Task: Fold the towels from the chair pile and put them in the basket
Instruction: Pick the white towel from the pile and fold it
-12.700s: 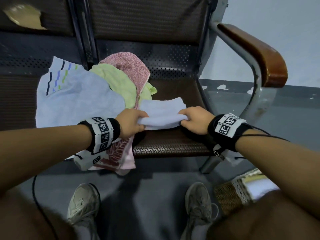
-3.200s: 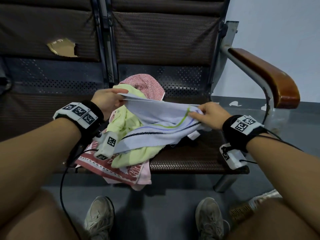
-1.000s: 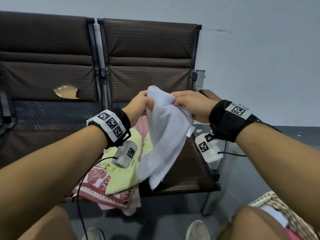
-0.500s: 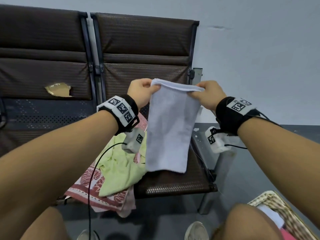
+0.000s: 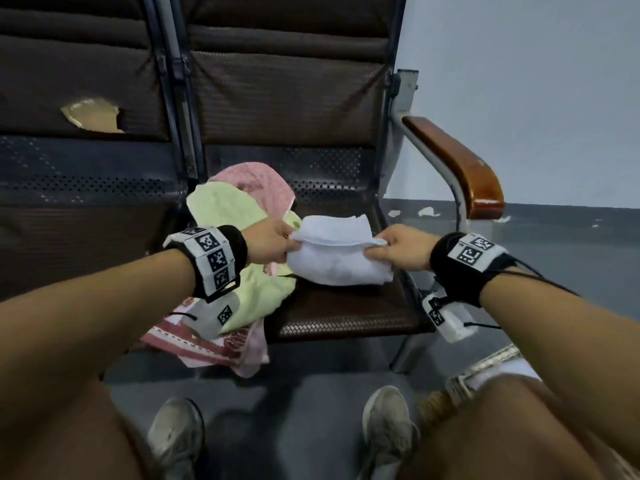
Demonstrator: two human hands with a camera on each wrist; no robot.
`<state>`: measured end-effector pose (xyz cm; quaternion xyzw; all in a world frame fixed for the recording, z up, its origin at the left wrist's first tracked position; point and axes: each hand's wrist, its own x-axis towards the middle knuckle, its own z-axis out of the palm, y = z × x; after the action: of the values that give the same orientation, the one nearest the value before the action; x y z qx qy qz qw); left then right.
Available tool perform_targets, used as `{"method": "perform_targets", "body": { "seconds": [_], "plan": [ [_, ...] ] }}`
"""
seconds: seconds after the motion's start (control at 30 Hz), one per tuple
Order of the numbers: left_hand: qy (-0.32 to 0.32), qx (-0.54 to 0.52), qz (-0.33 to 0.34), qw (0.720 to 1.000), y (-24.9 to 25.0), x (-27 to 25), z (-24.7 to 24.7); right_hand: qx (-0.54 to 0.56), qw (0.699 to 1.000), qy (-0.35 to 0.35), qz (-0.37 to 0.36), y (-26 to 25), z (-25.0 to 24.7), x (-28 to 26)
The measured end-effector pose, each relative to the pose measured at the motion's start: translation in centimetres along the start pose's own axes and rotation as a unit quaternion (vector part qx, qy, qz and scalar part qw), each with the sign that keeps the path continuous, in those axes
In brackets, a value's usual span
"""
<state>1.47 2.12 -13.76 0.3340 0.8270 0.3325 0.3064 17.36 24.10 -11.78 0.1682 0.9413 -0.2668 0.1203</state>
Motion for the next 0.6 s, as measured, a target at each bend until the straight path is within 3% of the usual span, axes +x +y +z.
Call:
{"method": "perform_targets", "body": {
  "seconds": [0.1, 0.2, 0.27, 0.4, 0.5, 0.6],
  "plan": [
    [-0.126, -0.036, -0.067, 0.989, -1.3, -0.9, 1.6, 0.133, 0.98, -0.132, 0.064, 1.6, 2.5, -0.2],
    [-0.17, -0.053, -0.097, 0.979, -1.3, -0.7, 1.9, 0.217, 0.958, -0.162, 0.1, 2.2, 3.1, 0.0],
    [-0.133, -0.075, -0.103, 0.983, -1.0, 0.3, 1.7, 0.262, 0.95, -0.122, 0.116, 2.5, 3.0, 0.9],
    [0.02, -0.111, -0.103, 0.988, -1.5, 3.9, 2.1, 0.309, 0.94, -0.028, 0.144, 2.8, 2.6, 3.7],
    [0.084, -0.137, -0.09, 0.983, -3.1, 6.6, 2.6, 0.285, 0.944, 0.064, 0.153, 3.3, 3.1, 6.1],
    [0.14, -0.081, -0.086, 0.983, -4.4, 8.4, 3.1, 0.218, 0.952, 0.163, 0.14, 3.9, 4.0, 8.6]
  ]
}}
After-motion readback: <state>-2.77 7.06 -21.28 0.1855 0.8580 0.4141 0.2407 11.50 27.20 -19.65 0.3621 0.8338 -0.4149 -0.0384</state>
